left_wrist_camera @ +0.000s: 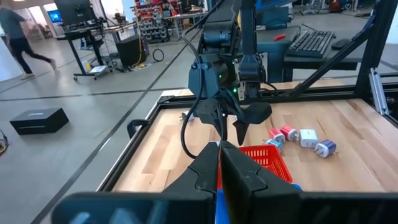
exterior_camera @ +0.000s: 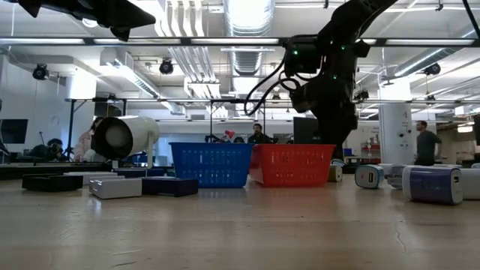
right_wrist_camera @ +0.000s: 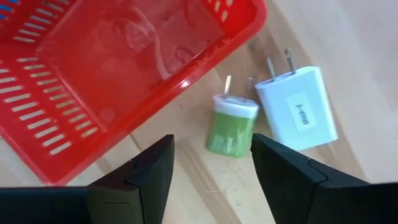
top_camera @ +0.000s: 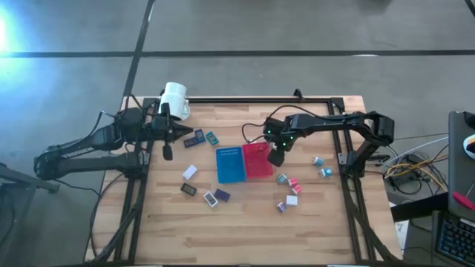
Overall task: Pick & Place Office items
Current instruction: Put the green charger adapter into the red bin
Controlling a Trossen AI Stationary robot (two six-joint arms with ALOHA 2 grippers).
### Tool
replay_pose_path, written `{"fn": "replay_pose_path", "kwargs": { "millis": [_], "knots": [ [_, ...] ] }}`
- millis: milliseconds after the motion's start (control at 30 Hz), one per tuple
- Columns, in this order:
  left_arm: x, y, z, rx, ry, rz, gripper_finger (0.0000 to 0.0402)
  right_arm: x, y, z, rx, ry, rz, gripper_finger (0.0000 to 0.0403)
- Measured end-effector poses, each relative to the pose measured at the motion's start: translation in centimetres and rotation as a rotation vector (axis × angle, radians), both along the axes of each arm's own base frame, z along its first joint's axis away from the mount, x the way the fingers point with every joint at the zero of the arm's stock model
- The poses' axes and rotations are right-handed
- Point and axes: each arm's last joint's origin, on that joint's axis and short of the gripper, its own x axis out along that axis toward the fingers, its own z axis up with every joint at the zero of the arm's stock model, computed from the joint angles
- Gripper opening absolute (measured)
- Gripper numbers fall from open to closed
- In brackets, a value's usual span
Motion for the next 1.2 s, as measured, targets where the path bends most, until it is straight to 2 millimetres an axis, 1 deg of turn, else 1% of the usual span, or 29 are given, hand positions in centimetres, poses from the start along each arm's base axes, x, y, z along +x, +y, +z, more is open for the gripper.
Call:
{"fn": "replay_pose_path", "kwargs": {
  "millis": [533, 933, 1200],
  "knots": [
    [0.0, 0.0, -0.1, -0.006, 0.006, 0.004, 0.0023, -0.1, -0.1, -0.1, -0.028, 0.012, -0.005, 0.0210],
    [0.0, 0.0, -0.1, -0.010, 0.005, 0.005, 0.0023, -1.0, 0.2, -1.5, -0.016, 0.050, -0.005, 0.0210],
    [0.0, 0.0, -0.1, -0.010, 0.005, 0.005, 0.0023, -0.5, 0.1, -1.6, -0.032, -0.003, -0.006, 0.0210]
  ]
}}
